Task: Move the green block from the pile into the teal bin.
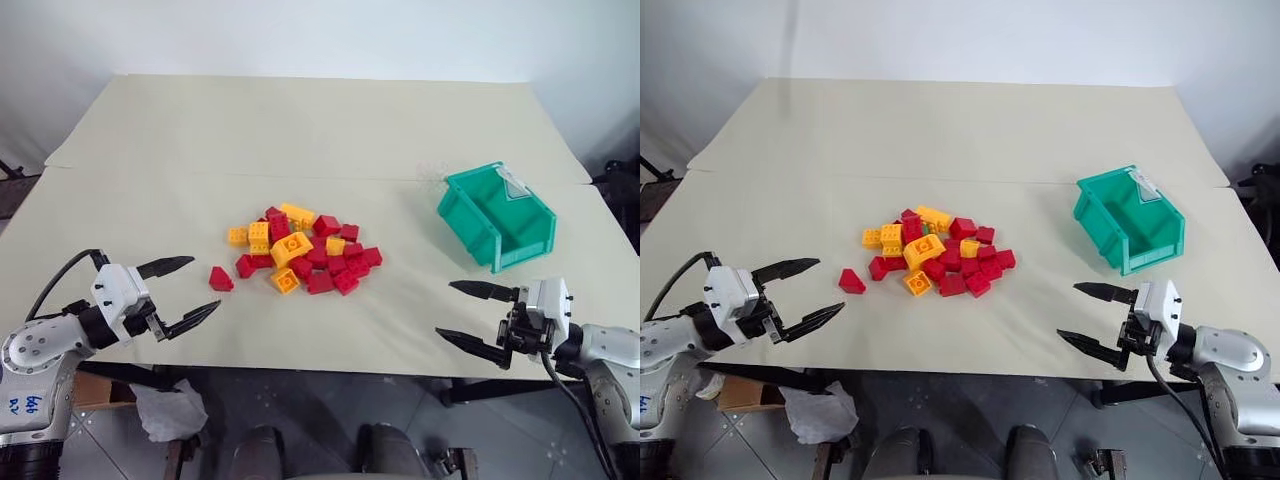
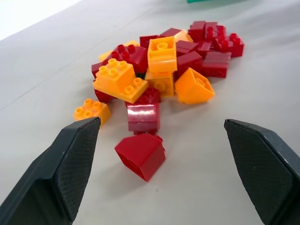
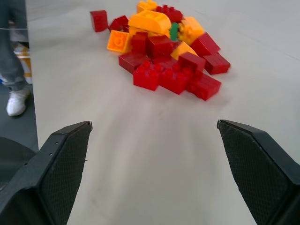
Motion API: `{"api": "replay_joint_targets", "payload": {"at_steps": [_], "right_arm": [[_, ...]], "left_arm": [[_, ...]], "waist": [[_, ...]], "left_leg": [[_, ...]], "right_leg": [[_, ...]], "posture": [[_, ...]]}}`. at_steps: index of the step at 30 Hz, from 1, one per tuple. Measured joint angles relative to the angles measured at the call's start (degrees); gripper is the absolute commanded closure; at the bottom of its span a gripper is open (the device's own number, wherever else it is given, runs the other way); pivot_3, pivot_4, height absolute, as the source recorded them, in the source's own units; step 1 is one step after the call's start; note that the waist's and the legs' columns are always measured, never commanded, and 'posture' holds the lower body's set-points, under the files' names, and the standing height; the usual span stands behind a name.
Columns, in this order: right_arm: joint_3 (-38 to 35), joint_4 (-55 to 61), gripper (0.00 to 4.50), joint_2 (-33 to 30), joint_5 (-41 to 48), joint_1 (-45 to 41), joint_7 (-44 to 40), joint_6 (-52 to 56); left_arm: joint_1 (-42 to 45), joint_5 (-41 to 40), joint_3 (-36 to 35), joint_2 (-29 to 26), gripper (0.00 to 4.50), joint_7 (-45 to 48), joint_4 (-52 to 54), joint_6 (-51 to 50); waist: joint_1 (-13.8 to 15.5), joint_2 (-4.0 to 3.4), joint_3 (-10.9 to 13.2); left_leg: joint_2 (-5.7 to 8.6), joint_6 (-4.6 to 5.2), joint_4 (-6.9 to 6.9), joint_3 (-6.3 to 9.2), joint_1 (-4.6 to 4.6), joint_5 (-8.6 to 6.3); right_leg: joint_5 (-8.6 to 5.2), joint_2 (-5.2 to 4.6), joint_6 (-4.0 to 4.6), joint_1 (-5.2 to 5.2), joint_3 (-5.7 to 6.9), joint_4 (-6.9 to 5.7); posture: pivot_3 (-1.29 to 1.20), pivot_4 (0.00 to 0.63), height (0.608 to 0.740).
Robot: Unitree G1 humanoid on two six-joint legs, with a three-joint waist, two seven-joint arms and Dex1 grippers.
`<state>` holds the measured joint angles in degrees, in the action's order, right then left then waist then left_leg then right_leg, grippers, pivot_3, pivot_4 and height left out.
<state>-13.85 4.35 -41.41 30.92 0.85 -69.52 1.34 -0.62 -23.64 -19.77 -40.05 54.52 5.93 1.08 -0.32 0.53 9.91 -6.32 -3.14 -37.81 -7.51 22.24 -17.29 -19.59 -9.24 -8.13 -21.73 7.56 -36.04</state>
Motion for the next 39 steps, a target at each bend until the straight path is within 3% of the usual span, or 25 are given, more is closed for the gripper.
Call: {"api": "replay_joint_targets", "payload": {"at_steps": [10, 25, 29, 33, 39], "right_arm": [[0.56, 0.25, 0.03, 1.39, -0.1, -0.73, 1.13, 0.25], [5.97, 4.61, 0.03, 3.26, 0.07, -10.9, 4.91, 6.09], [7.65, 4.62, 0.0, 3.87, 0.04, -12.7, 4.43, 6.44], [8.15, 4.58, 0.0, 3.87, -0.02, -13.95, 3.91, 6.4], [8.02, 4.58, 0.0, 3.78, -0.16, -13.5, 3.78, 6.23]], "left_arm": [[-2.65, -1.99, -0.03, 0.32, 0.0, -0.15, 0.3, -2.48], [-8.99, -3.63, -4.61, 2.53, 0.0, -2.14, 1.28, -2.73], [-12.03, -5.23, -8.96, 3.03, 0.84, -3.04, 0.6, -3.04], [-16.14, -5.26, -12.73, 3.08, 2.11, -2.54, -2.7, -2.28], [-14.16, -5.19, -8.71, 3.87, 3.97, -1.44, -1.76, -1.87]], "waist": [[0.18, 0.0, 0.0], [0.13, 0.0, 0.0], [0.03, 0.03, 0.0], [-0.01, 0.06, 0.01], [0.58, 0.14, 0.0]], "left_leg": [[-0.01, 0.02, 0.0, -0.04, -0.03, -0.01], [-0.03, 0.04, -0.05, -0.26, 0.01, -0.03], [-0.04, 0.03, -0.04, -0.52, 0.07, -0.03], [-0.07, 0.04, -0.05, -0.73, 0.05, -0.03], [-0.07, 0.11, -0.17, -0.74, 0.07, -0.07]], "right_leg": [[0.0, 0.0, 0.0, -0.04, -0.06, -0.01], [0.0, 0.0, 0.0, -0.31, -0.3, -0.08], [0.0, 0.0, 0.0, -0.67, -0.57, -0.51], [0.0, 0.0, 0.0, -0.82, -0.72, -0.46], [0.01, -0.01, 0.01, -0.77, -0.76, -0.47]], "posture": [[0.0, 0.15, 0.74], [0.0, 0.15, 0.74], [0.0, 0.15, 0.74], [0.0, 0.15, 0.74], [0.0, 0.15, 0.74]]}}
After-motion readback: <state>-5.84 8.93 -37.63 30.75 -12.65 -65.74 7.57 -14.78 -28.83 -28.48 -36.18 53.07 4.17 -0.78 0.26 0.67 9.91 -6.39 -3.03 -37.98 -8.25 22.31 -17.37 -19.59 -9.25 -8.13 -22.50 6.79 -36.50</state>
